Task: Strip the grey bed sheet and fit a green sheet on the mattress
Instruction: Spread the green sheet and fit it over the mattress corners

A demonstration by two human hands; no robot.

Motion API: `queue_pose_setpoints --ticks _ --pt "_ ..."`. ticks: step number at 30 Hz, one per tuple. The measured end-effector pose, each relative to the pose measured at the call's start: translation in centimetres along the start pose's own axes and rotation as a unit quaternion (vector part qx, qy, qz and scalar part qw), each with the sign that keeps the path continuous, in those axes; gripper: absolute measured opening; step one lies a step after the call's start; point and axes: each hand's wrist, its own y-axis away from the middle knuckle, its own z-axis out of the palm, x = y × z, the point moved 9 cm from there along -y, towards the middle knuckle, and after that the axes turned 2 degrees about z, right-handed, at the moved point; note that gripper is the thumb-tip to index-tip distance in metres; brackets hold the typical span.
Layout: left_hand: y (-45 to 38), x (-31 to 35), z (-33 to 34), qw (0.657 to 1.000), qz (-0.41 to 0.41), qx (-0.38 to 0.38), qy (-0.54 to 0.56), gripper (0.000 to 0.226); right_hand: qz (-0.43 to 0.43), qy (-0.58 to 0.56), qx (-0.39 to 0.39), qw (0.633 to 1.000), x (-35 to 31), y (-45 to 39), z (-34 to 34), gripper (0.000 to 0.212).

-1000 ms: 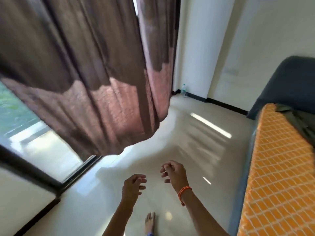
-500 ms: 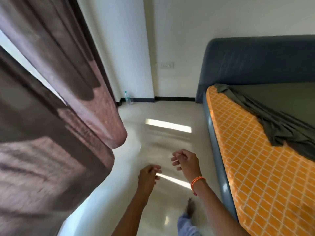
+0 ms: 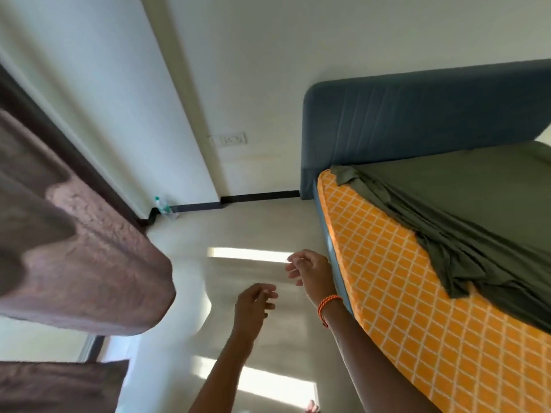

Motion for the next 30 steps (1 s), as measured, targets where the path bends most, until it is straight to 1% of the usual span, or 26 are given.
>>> queue_pose_setpoints --ticks 7,12,15,19,24,27,30 --pt "-15.0 5.4 8.6 0.998 -0.024 -0.058 0.0 0.029 0.027 -0.017 0.056 0.998 -0.8 -14.5 -5.8 0.021" --pt "-27.3 10.2 15.7 0.991 -0.028 -0.129 -0.024 0.03 0.064 -0.039 0.118 0.99 -0.5 -25.2 -10.5 0.021" --pt "-35.5 13.2 20.7 0.982 -0.027 -0.182 -0.047 0.03 0.094 -0.051 0.173 0.979 -0.3 -31.9 -14.1 0.021" --pt "-44.2 16.8 26.6 0.972 -0.01 -0.221 -0.081 0.029 0.109 -0.072 0.233 0.964 -0.2 -39.0 -18.4 0.021" --pt "-53.0 19.5 33.7 0.96 -0.017 -0.264 -0.096 0.028 0.15 -0.093 0.262 0.949 1.9 -47.9 -22.1 0.022" --pt "-58.1 19.6 37.1 0.954 -0.027 -0.271 -0.122 0.029 0.169 -0.09 0.263 0.946 4.1 -54.0 -23.5 0.021" --pt "-63.7 18.5 40.9 0.95 -0.049 -0.273 -0.144 0.029 0.195 -0.09 0.256 0.942 7.8 -60.9 -24.9 0.021"
